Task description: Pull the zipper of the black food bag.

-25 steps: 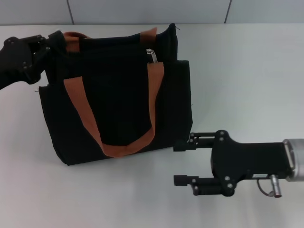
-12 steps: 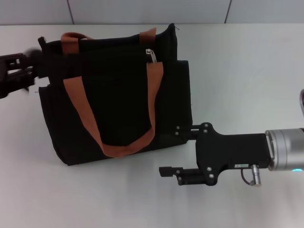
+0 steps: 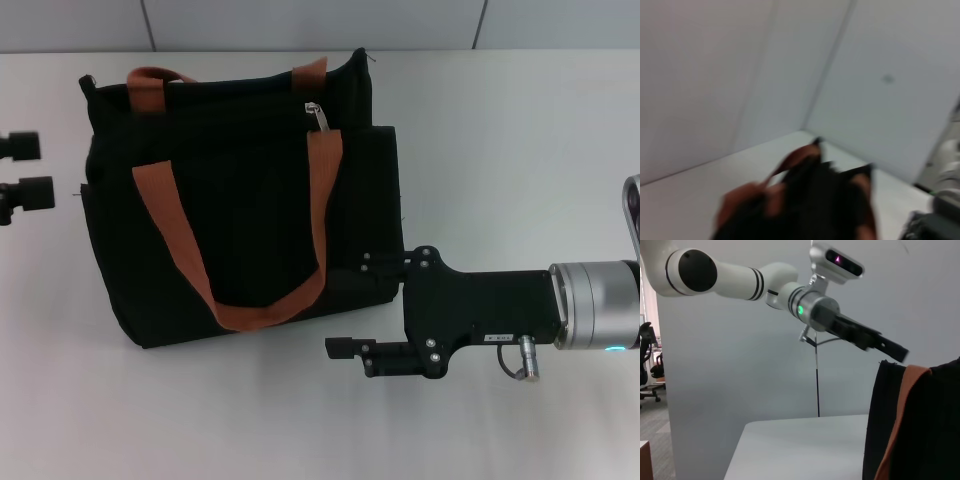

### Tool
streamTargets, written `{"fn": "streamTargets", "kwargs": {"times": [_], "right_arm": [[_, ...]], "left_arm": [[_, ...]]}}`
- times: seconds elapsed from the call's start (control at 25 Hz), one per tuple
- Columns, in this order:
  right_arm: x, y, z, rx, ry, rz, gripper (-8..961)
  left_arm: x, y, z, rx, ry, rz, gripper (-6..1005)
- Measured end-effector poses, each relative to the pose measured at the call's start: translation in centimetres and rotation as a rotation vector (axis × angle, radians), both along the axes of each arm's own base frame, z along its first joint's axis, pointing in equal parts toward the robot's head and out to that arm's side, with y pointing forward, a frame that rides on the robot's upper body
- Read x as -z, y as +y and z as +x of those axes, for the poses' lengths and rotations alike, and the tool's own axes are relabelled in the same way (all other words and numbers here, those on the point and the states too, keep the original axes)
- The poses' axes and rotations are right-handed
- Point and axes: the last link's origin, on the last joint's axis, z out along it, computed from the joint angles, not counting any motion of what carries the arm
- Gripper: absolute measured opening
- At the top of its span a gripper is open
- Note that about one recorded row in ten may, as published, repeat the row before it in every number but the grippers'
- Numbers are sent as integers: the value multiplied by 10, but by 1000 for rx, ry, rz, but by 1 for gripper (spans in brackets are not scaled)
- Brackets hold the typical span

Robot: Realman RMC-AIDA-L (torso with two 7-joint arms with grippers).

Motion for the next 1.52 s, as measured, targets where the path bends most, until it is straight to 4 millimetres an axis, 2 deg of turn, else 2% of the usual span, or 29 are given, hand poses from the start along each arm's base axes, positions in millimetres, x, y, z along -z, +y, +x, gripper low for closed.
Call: {"fn": "streamTargets", "kwargs": {"times": [0.12, 0.24, 0.36, 0.52, 0.64, 0.8, 1.0, 1.08, 1.2, 1.24, 1.52], "right_arm": [[0, -1, 1, 4, 0, 2, 653], [0, -1, 2, 9, 3, 7, 653], [1, 0, 3, 14, 2, 15, 653], [3, -2, 4, 27, 22, 40, 653], [4, -4, 4, 26, 24, 32, 653], [7, -9, 5, 25, 25, -1, 653], [13, -17, 7, 22, 9, -49, 653], [14, -19, 7, 26, 4, -61, 653], [16, -20, 8, 32, 1, -70, 653], [16, -21, 8, 33, 1, -71, 653], [17, -22, 9, 38, 2, -76, 653]], "left_arm": [[3, -5, 5, 58, -50, 20, 762], [25, -18, 8, 181, -165, 125, 797], [42, -30, 7, 246, -214, 189, 832], [60, -49, -1, 285, -266, 278, 832], [80, -61, -5, 296, -272, 250, 831], [106, -72, -12, 272, -239, 114, 831], [118, -72, -16, 252, -195, 41, 831], [135, -70, -21, 231, -122, -22, 831], [139, -70, -22, 227, -102, -33, 830], [147, -69, -24, 230, -67, -46, 830], [149, -68, -22, 239, -63, -53, 830]]}}
